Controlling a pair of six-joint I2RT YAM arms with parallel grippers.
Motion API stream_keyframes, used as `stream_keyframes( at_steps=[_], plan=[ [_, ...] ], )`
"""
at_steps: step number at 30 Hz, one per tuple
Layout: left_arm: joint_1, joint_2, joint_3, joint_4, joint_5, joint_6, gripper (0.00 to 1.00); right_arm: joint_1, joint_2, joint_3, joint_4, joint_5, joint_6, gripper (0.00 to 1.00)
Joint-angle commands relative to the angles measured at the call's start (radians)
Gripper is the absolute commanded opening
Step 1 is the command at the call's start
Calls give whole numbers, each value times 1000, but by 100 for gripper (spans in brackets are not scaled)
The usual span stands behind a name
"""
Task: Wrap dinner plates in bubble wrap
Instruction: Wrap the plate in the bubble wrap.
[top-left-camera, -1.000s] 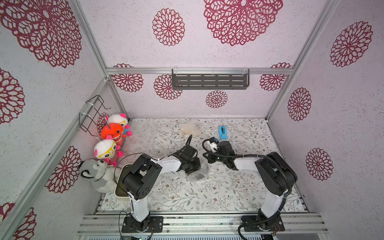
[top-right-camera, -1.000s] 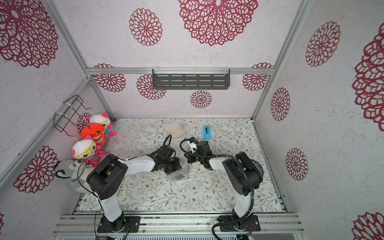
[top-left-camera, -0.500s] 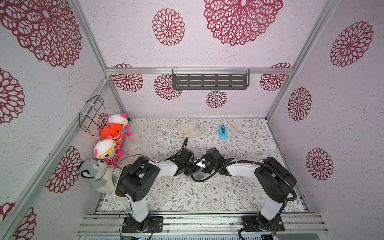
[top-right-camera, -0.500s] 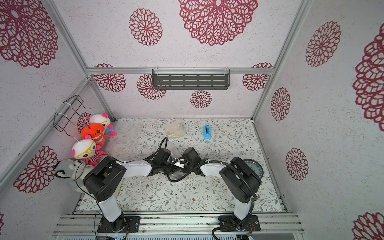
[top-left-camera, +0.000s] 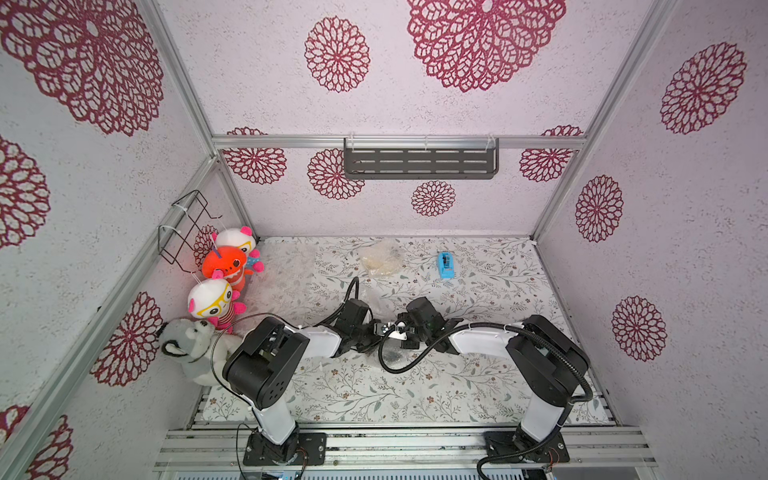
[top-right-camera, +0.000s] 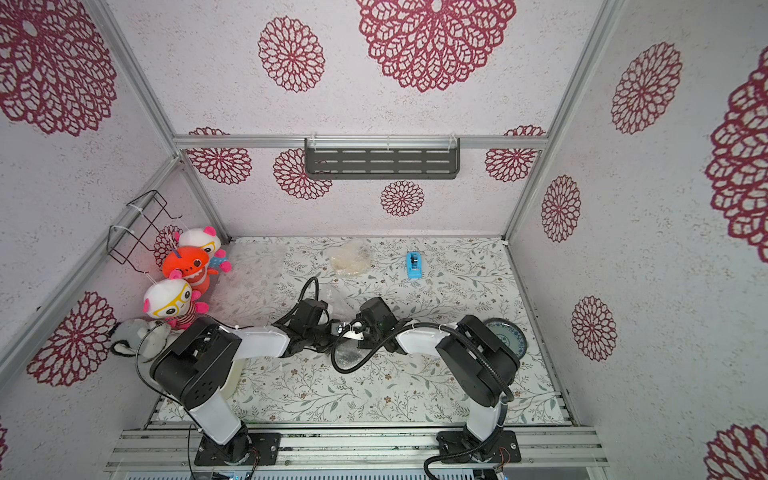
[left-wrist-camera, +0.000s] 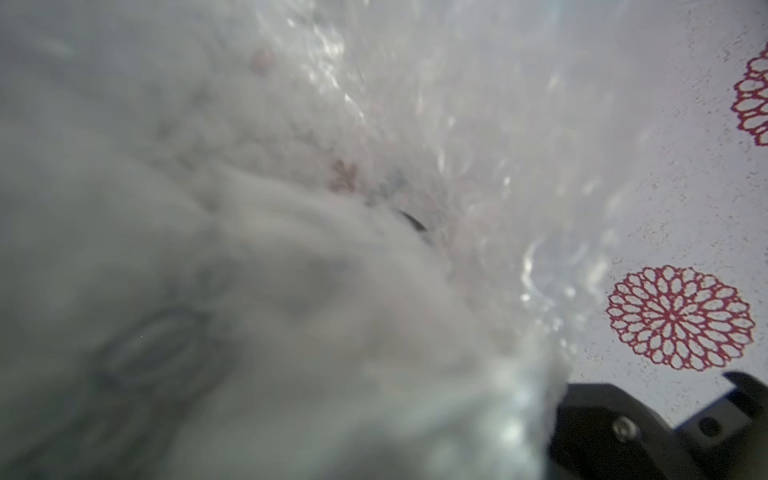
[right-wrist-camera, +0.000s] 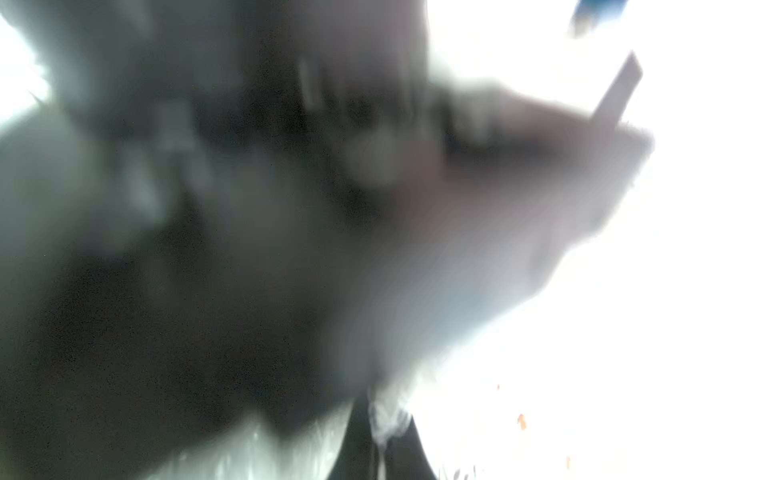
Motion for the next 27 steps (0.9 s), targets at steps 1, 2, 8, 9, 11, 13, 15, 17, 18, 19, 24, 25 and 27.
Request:
stream_keyframes(
  at_steps=[1, 2, 8, 9, 11, 13, 15, 17, 18, 19, 24, 25, 27],
  plan=[
    [19, 17, -10, -69, -93, -10, 0, -49, -37, -20, -129, -70, 54, 0],
    [19, 13, -21, -57, -103, -26, 0, -49, -41, -27, -128, -66, 37, 0],
    [7, 56, -27, 25, -64, -78, 0, 36, -38, -70, -112, 38, -124, 0],
    [2, 70, -21, 38, -54, -84, 0, 63, -25, -75, -107, 73, -156, 0],
    [0, 86, -25, 90, -31, -113, 0, 100, 3, -88, -95, 132, -205, 0],
    [12, 71, -46, 172, 16, -150, 0, 119, 32, -105, -84, 196, -245, 0],
    [49, 3, -72, 219, 62, -165, 8, 120, 54, -114, -112, 236, -269, 0],
    [93, -87, -79, 170, 92, -125, 32, 120, 64, -121, -136, 261, -285, 0],
    [122, -135, -64, 100, 108, -71, 39, 121, 64, -126, -138, 266, -286, 0],
    [146, -173, -36, 3, 122, -5, 47, 121, 65, -128, -138, 267, -285, 0],
    [261, -260, 134, -438, -27, 402, 86, 122, 88, -100, -163, 275, -275, 0],
    [282, -248, 146, -446, -68, 435, 93, 121, 89, -97, -163, 276, -276, 0],
    [340, -176, 196, -437, -26, 484, 98, 121, 88, -90, -162, 273, -275, 0]
  ],
)
